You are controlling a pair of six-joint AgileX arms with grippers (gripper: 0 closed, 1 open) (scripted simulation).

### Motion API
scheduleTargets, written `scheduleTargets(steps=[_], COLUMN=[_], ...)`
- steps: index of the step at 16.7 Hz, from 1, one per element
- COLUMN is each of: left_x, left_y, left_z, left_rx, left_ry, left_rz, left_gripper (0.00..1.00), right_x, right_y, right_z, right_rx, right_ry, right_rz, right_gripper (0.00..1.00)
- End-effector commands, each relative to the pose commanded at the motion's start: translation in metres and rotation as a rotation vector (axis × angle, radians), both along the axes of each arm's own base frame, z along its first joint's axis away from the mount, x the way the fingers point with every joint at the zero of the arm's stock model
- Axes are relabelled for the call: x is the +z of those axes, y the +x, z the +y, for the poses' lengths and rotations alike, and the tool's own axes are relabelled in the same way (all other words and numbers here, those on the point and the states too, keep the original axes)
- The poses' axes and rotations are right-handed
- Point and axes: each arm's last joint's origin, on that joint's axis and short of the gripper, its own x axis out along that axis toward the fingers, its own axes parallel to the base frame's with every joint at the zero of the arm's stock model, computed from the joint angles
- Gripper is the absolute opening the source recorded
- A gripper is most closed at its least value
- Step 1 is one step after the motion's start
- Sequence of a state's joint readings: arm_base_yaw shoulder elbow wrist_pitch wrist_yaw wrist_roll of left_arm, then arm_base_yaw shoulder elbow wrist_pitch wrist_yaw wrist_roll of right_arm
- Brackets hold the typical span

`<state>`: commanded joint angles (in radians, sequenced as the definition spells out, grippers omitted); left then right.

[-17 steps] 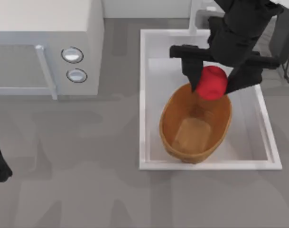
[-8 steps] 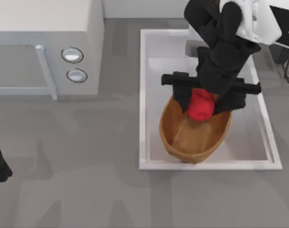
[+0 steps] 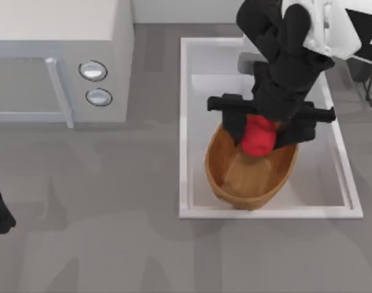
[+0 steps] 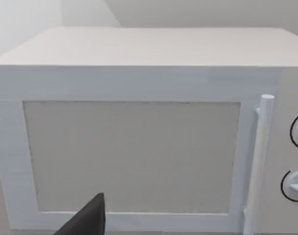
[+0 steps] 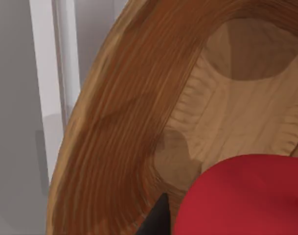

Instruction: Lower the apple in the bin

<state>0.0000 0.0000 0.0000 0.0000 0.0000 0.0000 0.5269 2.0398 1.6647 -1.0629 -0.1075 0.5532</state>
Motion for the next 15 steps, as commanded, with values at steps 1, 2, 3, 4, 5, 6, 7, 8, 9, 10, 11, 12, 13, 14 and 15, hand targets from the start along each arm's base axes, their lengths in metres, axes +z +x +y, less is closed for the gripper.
scheduleTargets(steps=[1, 2, 3, 4, 5, 6, 7, 8, 9, 10, 11, 12, 13, 14, 15], left_x=[0.0, 0.0, 0.0, 0.0, 0.0, 0.0, 0.0, 0.0, 0.0, 0.0, 0.0, 0.0, 0.0, 0.0, 0.0], left_y=[0.0, 0.0, 0.0, 0.0, 0.0, 0.0, 0.0, 0.0, 0.0, 0.0, 0.0, 0.0, 0.0, 0.0, 0.0], left_z=[0.0, 0.0, 0.0, 0.0, 0.0, 0.0, 0.0, 0.0, 0.0, 0.0, 0.0, 0.0, 0.0, 0.0, 0.0], left_rx=[0.0, 0.0, 0.0, 0.0, 0.0, 0.0, 0.0, 0.0, 0.0, 0.0, 0.0, 0.0, 0.0, 0.0, 0.0], left_ry=[0.0, 0.0, 0.0, 0.0, 0.0, 0.0, 0.0, 0.0, 0.0, 0.0, 0.0, 0.0, 0.0, 0.0, 0.0], left_rz=[0.0, 0.0, 0.0, 0.0, 0.0, 0.0, 0.0, 0.0, 0.0, 0.0, 0.0, 0.0, 0.0, 0.0, 0.0], left_gripper=[1.0, 1.0, 1.0, 1.0, 1.0, 1.0, 1.0, 1.0, 1.0, 1.0, 1.0, 1.0, 1.0, 1.0, 1.0], right_x=[0.0, 0.0, 0.0, 0.0, 0.0, 0.0, 0.0, 0.0, 0.0, 0.0, 0.0, 0.0, 0.0, 0.0, 0.0], right_y=[0.0, 0.0, 0.0, 0.0, 0.0, 0.0, 0.0, 0.0, 0.0, 0.0, 0.0, 0.0, 0.0, 0.0, 0.0], right_z=[0.0, 0.0, 0.0, 0.0, 0.0, 0.0, 0.0, 0.0, 0.0, 0.0, 0.0, 0.0, 0.0, 0.0, 0.0], right_rx=[0.0, 0.0, 0.0, 0.0, 0.0, 0.0, 0.0, 0.0, 0.0, 0.0, 0.0, 0.0, 0.0, 0.0, 0.0], right_ry=[0.0, 0.0, 0.0, 0.0, 0.0, 0.0, 0.0, 0.0, 0.0, 0.0, 0.0, 0.0, 0.0, 0.0, 0.0], right_rz=[0.0, 0.0, 0.0, 0.0, 0.0, 0.0, 0.0, 0.0, 0.0, 0.0, 0.0, 0.0, 0.0, 0.0, 0.0], right_gripper=[0.38, 0.45, 0.53, 0.6, 0.68, 0.75, 0.83, 0.9, 0.98, 1.0, 1.0, 1.0, 1.0, 1.0, 1.0])
